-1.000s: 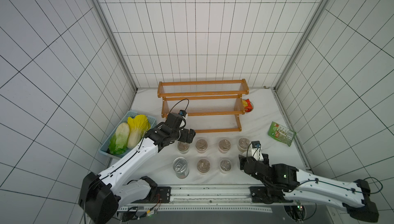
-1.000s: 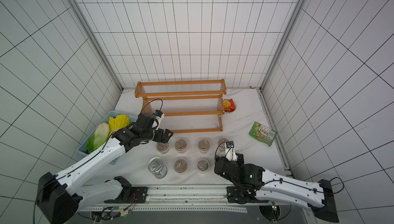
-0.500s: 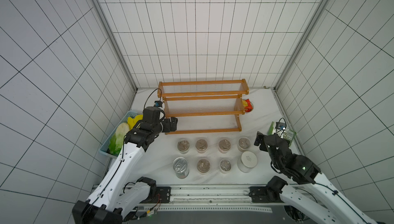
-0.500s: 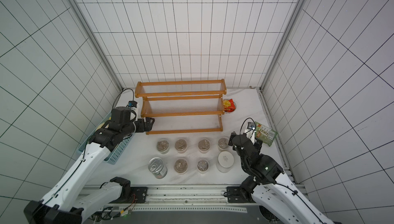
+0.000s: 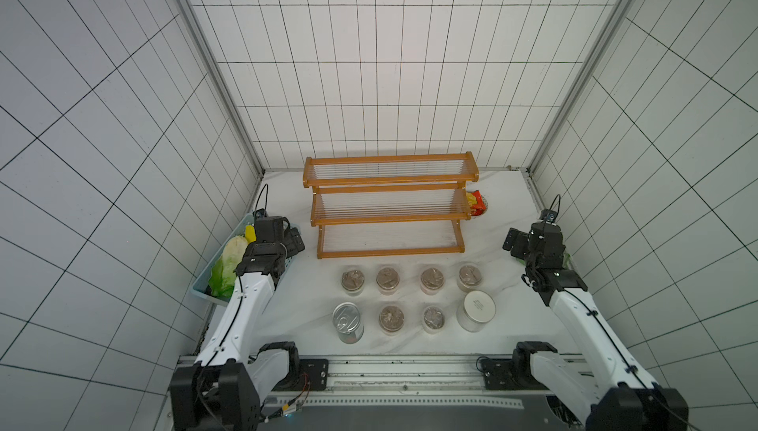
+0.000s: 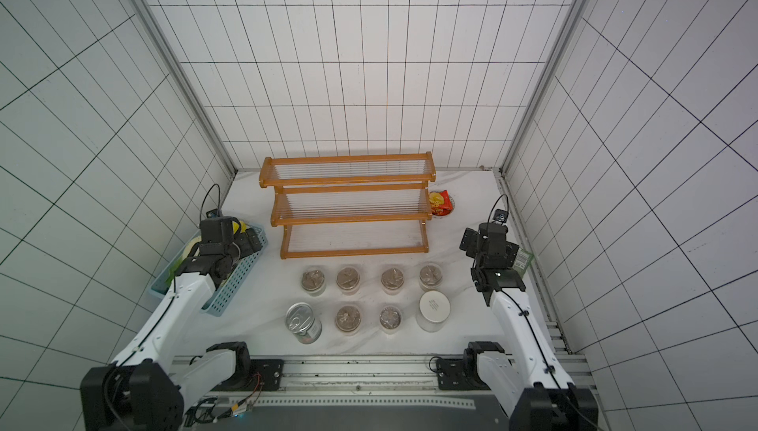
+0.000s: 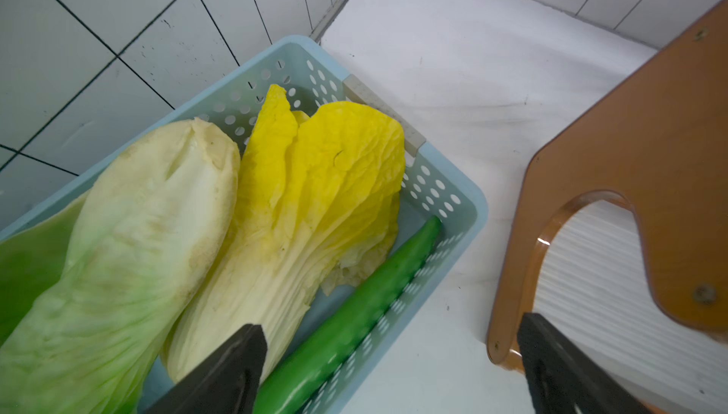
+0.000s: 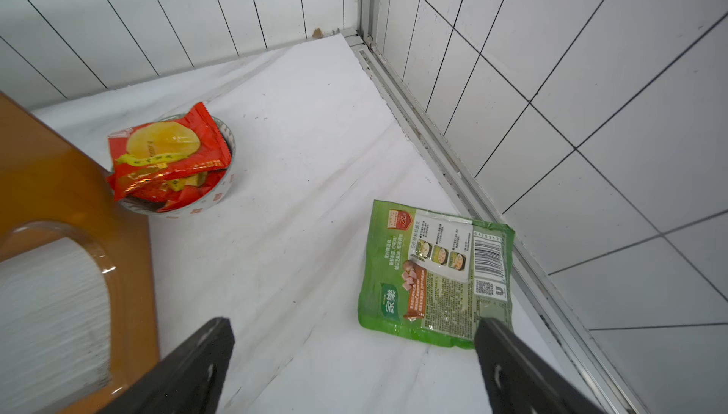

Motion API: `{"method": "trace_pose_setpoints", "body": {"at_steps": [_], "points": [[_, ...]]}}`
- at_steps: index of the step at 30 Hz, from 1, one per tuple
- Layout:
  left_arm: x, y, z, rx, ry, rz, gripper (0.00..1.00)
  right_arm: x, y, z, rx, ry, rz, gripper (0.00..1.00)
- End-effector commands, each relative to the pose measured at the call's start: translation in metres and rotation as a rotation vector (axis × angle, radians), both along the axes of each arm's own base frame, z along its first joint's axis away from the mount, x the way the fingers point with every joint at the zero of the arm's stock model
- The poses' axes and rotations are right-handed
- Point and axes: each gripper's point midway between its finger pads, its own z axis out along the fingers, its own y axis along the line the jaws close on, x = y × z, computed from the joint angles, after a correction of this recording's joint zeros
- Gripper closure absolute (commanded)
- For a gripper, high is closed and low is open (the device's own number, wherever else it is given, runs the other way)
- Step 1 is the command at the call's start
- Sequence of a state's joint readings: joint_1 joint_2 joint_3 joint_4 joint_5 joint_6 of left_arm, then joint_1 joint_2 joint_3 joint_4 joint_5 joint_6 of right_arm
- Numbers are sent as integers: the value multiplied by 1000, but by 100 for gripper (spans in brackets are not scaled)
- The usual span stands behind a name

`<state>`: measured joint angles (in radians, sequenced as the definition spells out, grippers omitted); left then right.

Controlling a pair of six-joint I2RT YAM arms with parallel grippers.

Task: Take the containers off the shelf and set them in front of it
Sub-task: Reset both arms

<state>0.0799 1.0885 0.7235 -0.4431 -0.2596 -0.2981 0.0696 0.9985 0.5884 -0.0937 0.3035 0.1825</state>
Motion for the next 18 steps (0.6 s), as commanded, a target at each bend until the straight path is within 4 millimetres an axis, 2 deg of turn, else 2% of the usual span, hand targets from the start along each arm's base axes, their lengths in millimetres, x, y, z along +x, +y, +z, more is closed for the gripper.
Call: {"method": "trace_pose_setpoints", "body": {"at_steps": [1, 3, 6, 10, 15, 18], "points": [[19, 24, 24, 91, -172, 97, 2, 25, -13, 4, 2, -138, 23, 1], [24, 30, 27, 107, -232, 103, 2, 34, -15, -12, -10, -129, 51, 1], [29, 38, 24, 100, -311, 125, 2, 50, -5, -23, -9, -164, 133, 1], [43, 33, 2, 123, -303, 57, 2, 67, 5, -45, 31, -163, 203, 1], [57, 20, -6, 116, -347, -36, 2, 77, 27, -52, 53, -169, 333, 1], [63, 15, -10, 98, -362, -67, 2, 73, 20, -53, 49, -203, 287, 1]]}}
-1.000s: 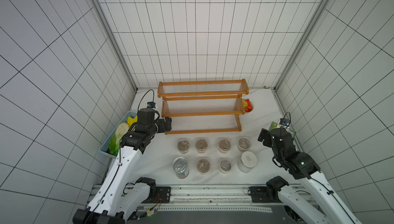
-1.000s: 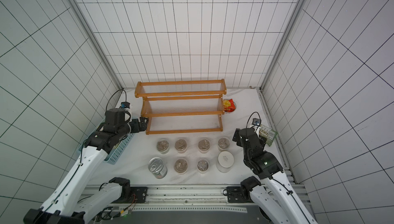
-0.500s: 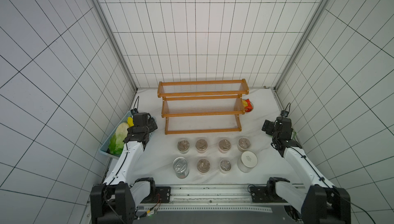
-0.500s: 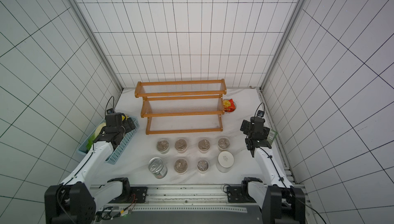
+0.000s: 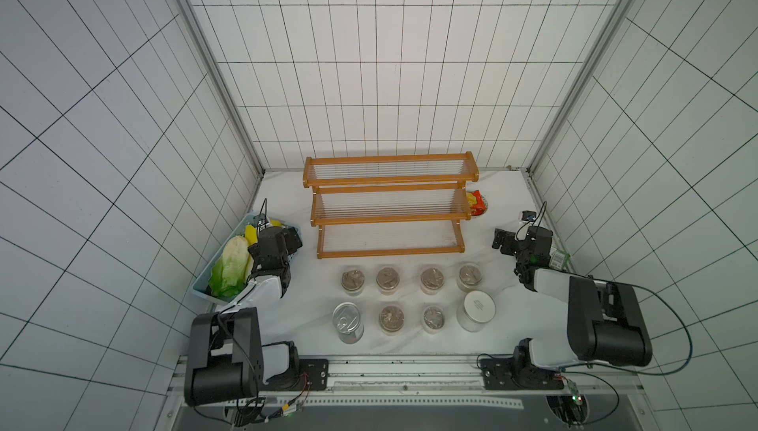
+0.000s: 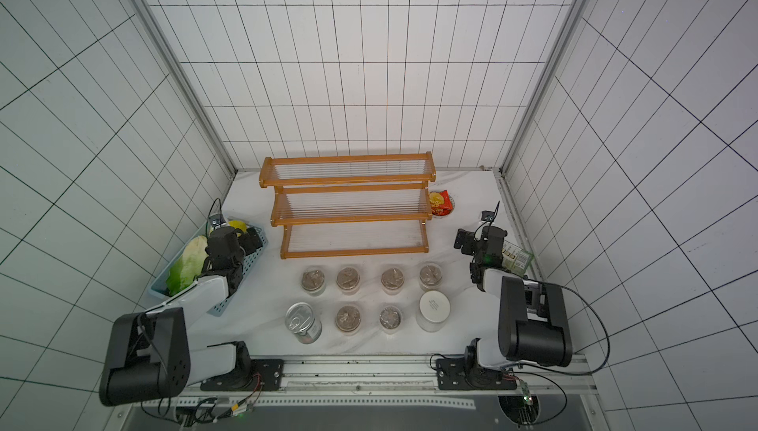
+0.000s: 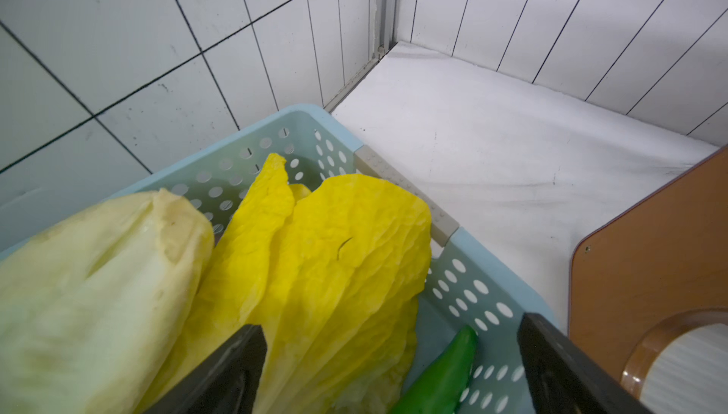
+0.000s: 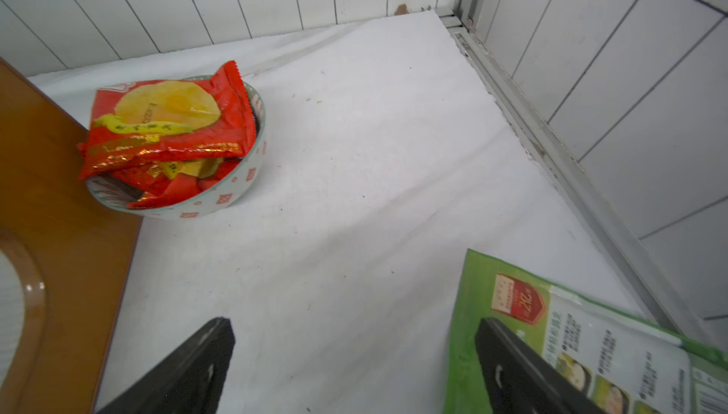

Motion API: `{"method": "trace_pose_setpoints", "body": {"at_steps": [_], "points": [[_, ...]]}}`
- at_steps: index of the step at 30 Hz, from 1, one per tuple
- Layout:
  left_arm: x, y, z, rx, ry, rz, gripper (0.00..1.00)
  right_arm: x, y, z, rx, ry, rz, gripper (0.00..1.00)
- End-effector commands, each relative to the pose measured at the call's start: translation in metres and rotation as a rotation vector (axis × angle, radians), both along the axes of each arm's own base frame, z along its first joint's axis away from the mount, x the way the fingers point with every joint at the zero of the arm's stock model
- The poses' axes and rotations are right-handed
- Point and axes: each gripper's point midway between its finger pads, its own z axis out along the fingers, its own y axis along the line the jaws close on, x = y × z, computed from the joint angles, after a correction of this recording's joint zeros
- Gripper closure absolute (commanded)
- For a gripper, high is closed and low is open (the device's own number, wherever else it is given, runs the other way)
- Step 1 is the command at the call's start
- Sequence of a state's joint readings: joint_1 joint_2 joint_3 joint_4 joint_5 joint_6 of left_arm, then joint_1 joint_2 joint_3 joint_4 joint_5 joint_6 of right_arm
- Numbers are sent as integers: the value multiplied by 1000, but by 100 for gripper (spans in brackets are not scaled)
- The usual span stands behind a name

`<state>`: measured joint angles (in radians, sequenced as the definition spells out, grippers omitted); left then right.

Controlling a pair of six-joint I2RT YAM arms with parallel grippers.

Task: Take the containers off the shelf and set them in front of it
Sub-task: Reset both arms

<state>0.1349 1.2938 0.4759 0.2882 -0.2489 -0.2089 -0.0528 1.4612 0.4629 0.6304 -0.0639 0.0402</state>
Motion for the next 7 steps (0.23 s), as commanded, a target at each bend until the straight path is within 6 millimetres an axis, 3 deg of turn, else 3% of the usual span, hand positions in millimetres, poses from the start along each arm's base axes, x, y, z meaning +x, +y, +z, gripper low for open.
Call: {"method": "trace_pose_setpoints", "body": {"at_steps": [1, 7], "points": [[19, -10, 23, 11, -114, -81, 2, 3, -1, 14, 3, -90, 7, 1], [24, -19, 25, 6, -115, -147, 2, 5, -3, 12, 0, -65, -4, 1]]}}
